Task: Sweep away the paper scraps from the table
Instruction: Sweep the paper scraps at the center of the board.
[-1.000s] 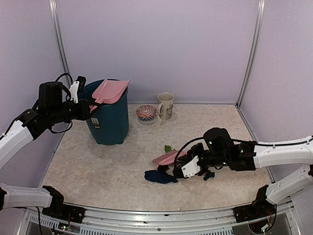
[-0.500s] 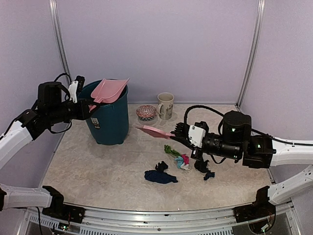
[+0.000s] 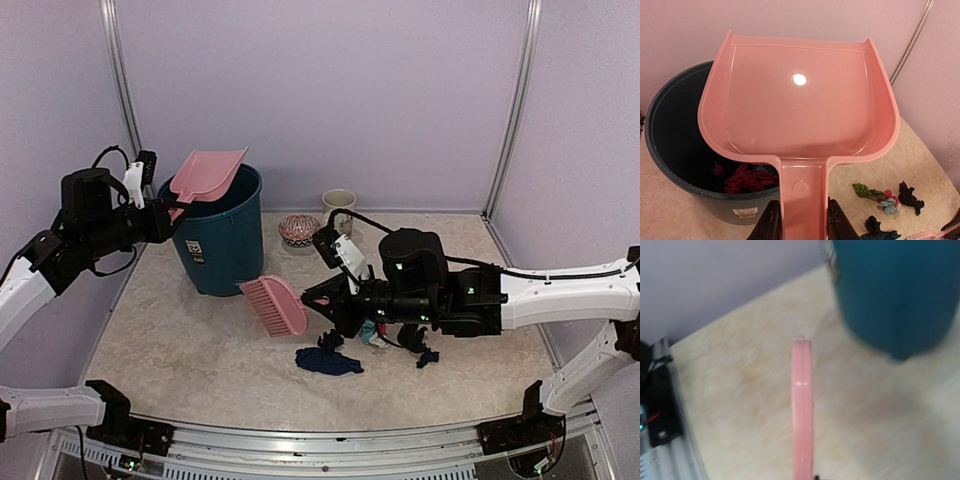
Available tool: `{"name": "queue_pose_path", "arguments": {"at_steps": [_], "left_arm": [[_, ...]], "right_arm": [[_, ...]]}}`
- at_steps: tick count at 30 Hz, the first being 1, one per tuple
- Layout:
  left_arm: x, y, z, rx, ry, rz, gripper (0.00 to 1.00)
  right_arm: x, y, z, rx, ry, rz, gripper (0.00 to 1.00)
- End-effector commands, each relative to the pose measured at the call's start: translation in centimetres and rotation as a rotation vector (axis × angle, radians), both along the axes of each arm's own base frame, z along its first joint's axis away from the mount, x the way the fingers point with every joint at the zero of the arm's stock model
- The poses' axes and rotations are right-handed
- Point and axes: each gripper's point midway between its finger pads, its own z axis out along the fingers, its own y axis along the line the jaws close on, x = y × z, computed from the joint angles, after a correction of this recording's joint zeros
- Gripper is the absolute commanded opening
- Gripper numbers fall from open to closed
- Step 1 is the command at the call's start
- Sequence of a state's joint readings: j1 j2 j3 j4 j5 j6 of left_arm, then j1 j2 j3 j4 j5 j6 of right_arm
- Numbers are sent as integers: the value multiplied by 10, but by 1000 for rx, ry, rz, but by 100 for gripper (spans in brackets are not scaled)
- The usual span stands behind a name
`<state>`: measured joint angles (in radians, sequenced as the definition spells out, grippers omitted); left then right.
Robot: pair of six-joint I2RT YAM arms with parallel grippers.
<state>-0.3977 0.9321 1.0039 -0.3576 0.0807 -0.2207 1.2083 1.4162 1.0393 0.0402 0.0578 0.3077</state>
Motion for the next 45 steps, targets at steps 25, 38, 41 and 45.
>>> {"name": "queue_pose_path", "arguments": {"at_steps": [25,38,41,45], "left_arm": [[-24,-51,18,-19,-19,-151,0],[-62,-135,-13,86,63,-336,0],[-73,-148,-24,115,80,-386,0],[-82,-152,-37,128,119,-424,0]], "right_arm": [[79,-102,-149,-278,473,-331,0],[91,-181,-128,-200,432,-503,0],[91,-180,-107,-148,396,-485,0],[90,-179,-68,-73,335,-470,0]]}}
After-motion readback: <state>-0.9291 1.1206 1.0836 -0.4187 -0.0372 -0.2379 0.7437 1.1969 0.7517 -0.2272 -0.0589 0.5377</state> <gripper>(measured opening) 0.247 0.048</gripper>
